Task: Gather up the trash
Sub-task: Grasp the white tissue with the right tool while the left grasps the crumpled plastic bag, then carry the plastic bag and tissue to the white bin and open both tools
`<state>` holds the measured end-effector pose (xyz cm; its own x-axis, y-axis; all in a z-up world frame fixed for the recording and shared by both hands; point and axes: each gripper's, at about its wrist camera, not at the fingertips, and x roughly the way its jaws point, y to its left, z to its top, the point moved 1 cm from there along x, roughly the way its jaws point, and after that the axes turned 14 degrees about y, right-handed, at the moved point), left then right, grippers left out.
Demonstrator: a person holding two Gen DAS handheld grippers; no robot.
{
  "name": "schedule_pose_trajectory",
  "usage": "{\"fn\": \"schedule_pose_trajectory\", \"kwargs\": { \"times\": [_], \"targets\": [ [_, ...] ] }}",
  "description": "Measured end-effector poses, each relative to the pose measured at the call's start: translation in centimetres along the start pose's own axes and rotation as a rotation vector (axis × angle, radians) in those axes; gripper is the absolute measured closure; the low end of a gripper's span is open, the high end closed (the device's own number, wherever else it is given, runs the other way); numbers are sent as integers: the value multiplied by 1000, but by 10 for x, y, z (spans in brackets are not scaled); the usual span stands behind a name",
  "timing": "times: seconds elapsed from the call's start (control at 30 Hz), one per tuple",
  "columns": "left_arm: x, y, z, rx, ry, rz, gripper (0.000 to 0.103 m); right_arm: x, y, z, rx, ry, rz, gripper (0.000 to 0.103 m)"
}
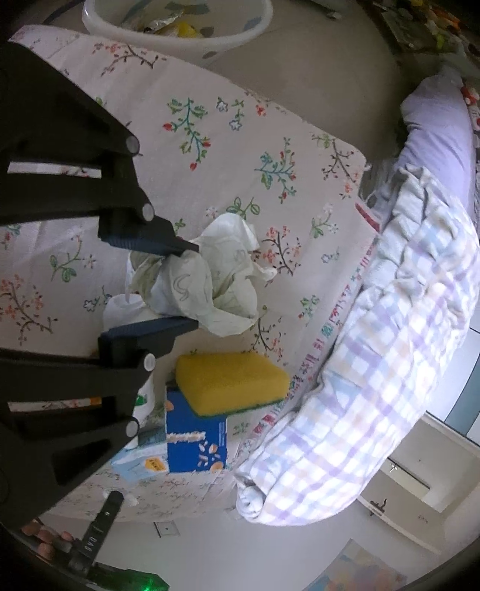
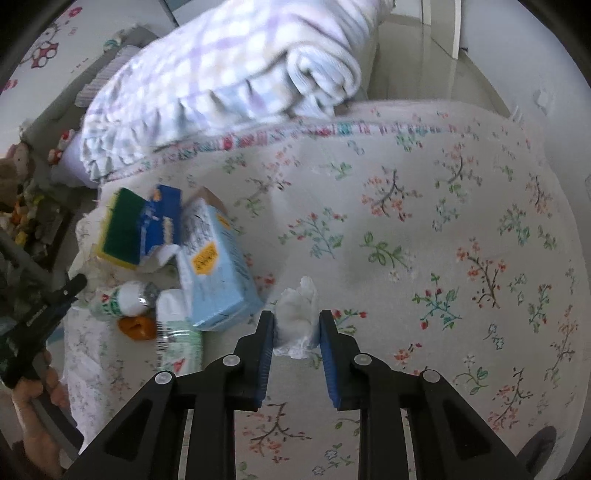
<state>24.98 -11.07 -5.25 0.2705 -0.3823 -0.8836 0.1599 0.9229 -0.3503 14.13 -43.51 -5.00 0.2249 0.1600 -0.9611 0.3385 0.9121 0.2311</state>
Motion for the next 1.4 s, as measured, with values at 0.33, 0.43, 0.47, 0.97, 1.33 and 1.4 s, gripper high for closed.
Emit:
{"fn": "schedule_pose_trajectory", "kwargs": {
  "times": [0.33, 0.43, 0.47, 0.97, 1.33, 1.4],
  "targets": [
    [-34, 10, -16, 44, -12, 4, 69, -24, 35, -13, -62, -51, 52, 78],
    [-44, 18, -23, 51, -13, 16, 69, -25, 49, -19, -93, -58, 52, 78],
    [-47, 21, -25, 52, -14, 21, 69, -25, 55, -21, -104, -59, 53, 78],
    [-92, 94, -54, 4, -37, 106, 69, -12, 141, -46, -248, -38, 97, 78],
    [-117, 173, -70, -109, -48, 163, 68, 17, 218, -68, -371, 15, 131, 78],
    [-121, 187, -71, -129, -47, 174, 68, 21, 231, -72, -392, 22, 141, 78]
  ]
}}
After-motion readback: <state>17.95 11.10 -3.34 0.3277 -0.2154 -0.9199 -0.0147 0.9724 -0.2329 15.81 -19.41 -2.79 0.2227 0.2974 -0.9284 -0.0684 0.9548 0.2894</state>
